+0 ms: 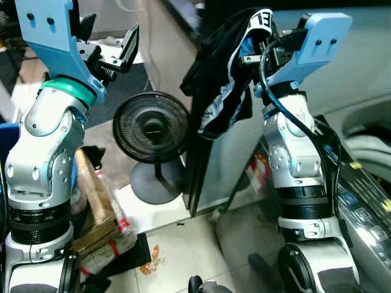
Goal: Clothes washing
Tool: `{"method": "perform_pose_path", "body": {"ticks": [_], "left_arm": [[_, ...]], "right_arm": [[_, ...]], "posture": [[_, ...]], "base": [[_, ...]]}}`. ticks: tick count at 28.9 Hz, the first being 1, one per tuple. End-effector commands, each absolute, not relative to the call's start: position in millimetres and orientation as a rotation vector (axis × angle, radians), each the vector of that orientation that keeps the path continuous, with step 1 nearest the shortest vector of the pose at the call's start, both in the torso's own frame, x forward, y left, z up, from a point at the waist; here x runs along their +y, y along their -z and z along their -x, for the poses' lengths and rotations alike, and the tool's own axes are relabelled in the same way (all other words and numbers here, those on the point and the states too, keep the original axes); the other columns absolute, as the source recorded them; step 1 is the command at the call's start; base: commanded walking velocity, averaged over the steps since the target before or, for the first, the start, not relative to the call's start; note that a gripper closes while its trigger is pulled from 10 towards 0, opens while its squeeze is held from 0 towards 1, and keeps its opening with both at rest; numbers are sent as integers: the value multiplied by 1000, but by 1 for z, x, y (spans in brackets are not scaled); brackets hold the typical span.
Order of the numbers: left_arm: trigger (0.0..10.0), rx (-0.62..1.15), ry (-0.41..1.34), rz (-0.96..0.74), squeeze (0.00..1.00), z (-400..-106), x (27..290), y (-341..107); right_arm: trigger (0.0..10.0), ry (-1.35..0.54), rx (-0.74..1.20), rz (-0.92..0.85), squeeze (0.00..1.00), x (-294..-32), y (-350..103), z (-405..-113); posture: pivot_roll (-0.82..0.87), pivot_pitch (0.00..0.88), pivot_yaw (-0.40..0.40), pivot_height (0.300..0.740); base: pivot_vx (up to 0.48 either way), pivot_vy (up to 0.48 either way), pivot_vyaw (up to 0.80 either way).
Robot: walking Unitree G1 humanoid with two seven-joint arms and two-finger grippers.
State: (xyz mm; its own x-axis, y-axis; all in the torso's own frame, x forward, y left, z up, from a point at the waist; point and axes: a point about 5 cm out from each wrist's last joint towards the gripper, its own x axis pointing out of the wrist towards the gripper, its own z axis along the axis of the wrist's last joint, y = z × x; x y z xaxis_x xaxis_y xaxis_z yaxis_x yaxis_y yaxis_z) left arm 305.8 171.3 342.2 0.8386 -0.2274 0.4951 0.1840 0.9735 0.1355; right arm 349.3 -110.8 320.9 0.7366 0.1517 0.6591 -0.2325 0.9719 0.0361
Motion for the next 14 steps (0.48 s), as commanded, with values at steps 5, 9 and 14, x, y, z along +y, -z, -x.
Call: {"method": "perform_pose_path", "body": {"ticks": [5,9,14], "left_arm": [[10000,-559,234,-100,0,-308,169,-348],[10000,-561,230,-101,0,-308,171,-349],[10000,-565,221,-100,0,-308,172,-348]], "right_arm": [[10000,-189,-739,-115,0,-115,-325,-349],[10000,-190,-740,-113,0,-115,-325,-349],[10000,-189,-748,-111,0,-115,-327,-349]], "posture": [[123,9,16,740],[123,5,11,740],[125,4,5,740]], "base": [[0,0,-800],[0,0,-800],[0,0,-800]]}}
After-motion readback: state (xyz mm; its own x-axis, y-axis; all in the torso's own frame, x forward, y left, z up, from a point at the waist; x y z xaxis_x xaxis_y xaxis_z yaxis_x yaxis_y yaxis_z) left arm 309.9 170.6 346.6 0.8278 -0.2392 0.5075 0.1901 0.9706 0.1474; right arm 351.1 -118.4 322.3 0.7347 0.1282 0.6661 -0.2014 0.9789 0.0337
